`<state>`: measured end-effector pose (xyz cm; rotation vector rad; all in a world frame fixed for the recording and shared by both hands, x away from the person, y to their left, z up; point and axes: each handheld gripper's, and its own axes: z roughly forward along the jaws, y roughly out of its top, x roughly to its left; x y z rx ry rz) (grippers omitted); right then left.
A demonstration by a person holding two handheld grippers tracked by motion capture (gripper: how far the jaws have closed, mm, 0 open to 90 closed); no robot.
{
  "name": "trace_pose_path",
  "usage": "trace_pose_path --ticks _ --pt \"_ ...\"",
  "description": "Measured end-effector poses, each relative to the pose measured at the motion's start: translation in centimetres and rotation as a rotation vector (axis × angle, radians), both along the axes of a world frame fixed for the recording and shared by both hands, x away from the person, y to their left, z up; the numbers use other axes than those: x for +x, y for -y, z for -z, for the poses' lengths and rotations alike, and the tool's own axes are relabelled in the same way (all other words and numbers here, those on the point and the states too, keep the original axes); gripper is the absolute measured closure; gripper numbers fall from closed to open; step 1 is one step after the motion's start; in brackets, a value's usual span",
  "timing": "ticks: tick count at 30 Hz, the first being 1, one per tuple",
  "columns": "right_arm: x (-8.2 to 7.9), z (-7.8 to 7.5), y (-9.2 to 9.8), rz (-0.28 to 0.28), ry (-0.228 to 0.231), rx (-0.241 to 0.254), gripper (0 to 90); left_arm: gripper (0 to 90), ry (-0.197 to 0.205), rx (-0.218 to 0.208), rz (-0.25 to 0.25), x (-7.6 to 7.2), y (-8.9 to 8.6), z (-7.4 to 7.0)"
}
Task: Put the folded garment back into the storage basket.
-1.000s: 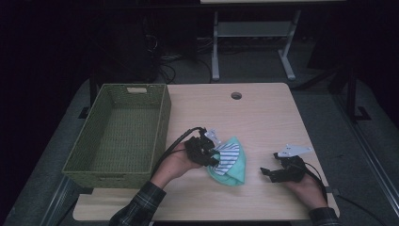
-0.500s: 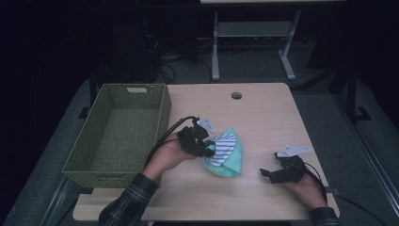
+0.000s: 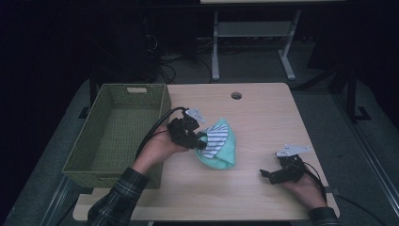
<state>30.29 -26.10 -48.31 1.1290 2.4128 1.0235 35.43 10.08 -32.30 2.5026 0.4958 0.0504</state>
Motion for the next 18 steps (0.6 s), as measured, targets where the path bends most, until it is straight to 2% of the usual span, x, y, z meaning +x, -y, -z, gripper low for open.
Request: trace_pose_path --ticks 14,18 --pt "0.0 0.0 0.0 0.001 0.001 0.001 3.2 76.1 0.029 0.004 -0.056 0.3 -2.8 -2.4" --pt "0.0 0.0 0.0 0.000 0.001 0.001 3.2 76.1 0.039 -0.010 -0.088 0.4 -3.9 -3.1"
